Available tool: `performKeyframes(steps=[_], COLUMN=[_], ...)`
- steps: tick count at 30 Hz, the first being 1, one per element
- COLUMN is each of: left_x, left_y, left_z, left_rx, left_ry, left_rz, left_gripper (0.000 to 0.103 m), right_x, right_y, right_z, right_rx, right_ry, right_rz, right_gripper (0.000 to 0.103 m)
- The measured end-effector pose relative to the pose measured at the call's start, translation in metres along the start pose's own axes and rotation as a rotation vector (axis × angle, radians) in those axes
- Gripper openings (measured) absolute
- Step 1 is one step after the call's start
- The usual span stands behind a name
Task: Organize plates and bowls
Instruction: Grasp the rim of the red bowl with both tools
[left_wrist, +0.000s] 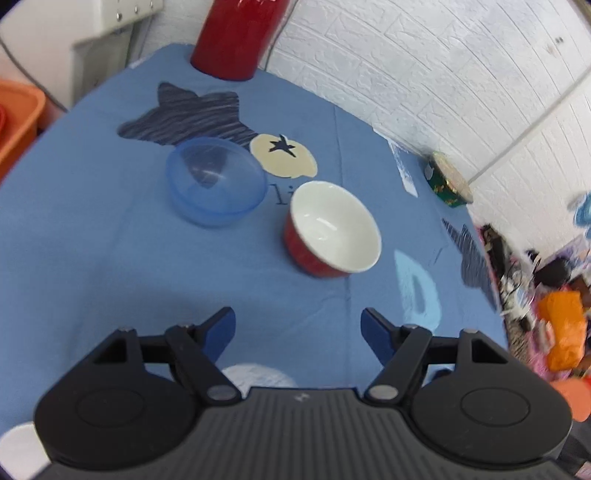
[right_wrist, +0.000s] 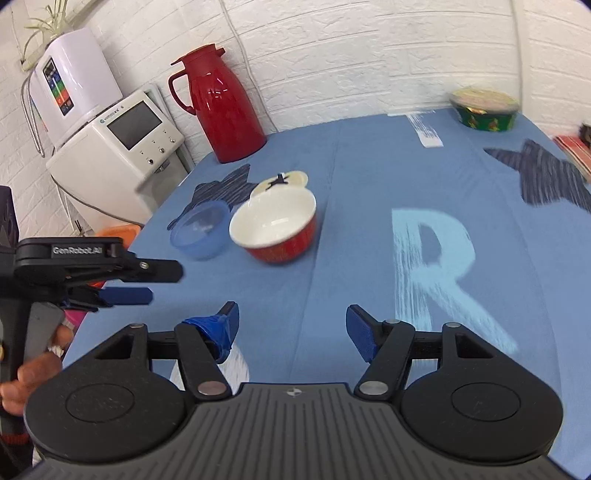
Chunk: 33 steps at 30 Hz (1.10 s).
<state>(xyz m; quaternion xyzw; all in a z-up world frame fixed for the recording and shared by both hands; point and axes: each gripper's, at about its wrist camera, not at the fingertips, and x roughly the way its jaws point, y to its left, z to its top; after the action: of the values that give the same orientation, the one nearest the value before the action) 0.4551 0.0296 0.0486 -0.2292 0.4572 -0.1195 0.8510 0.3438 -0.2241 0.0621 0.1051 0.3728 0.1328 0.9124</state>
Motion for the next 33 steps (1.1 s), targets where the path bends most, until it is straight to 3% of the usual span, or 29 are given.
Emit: performKeyframes(steps=[4, 8, 15, 22, 25, 26, 28, 30, 33], left_x=[0.025, 0.05, 0.077, 0.092, 0.093, 0.093, 0.094, 0.095, 0.086], left_y=[-0.003, 0.003, -0.001, 0.009, 0.01, 0.011, 0.013, 0.01, -0.004], left_z=[0.022, 0.033, 0.039, 0.037, 0.038, 0.039, 0.041, 0.044, 0.042], left_rx=[-0.138, -0.22, -0.211, -0.263, -0.275, -0.273, -0.269, -0.239, -0.151], left_ry=[-0.029, -0.024, -0.032, -0.012, -0.025, -0.028, -0.004, 0.016, -0.017], left_rz=[-0.005, 0.056, 0.15, 0.18, 0.184, 0.178, 0.142, 0.11, 0.124], left_gripper=[0.074, 0.074, 0.074, 0.074, 0.073, 0.069, 0.048, 0.017, 0.009], right_x=[0.04, 0.088, 0.148, 0.172, 0.174, 0.174, 0.173, 0.172, 0.164], right_y=[0.005, -0.002, -0.008, -0.009, -0.008, -0.008, -0.01, -0.004, 0.004], right_z=[0.043, 0.068, 0.074, 0.072, 0.071, 0.07, 0.068, 0.063, 0.06], right_rx=[-0.054, -0.077, -0.097, -0.098, -0.095, -0.091, -0.079, -0.113, -0.117], right_ry=[0.027, 0.055, 0.119, 0.182, 0.151, 0.139, 0.132, 0.137, 0.132], right_rz=[-0.036, -0.121, -0.14, -0.124, -0.092, -0.056, -0.011, 0.008, 0.031], right_gripper=[0.051, 0.051, 0.051, 0.052, 0.05, 0.047, 0.043, 0.039, 0.036])
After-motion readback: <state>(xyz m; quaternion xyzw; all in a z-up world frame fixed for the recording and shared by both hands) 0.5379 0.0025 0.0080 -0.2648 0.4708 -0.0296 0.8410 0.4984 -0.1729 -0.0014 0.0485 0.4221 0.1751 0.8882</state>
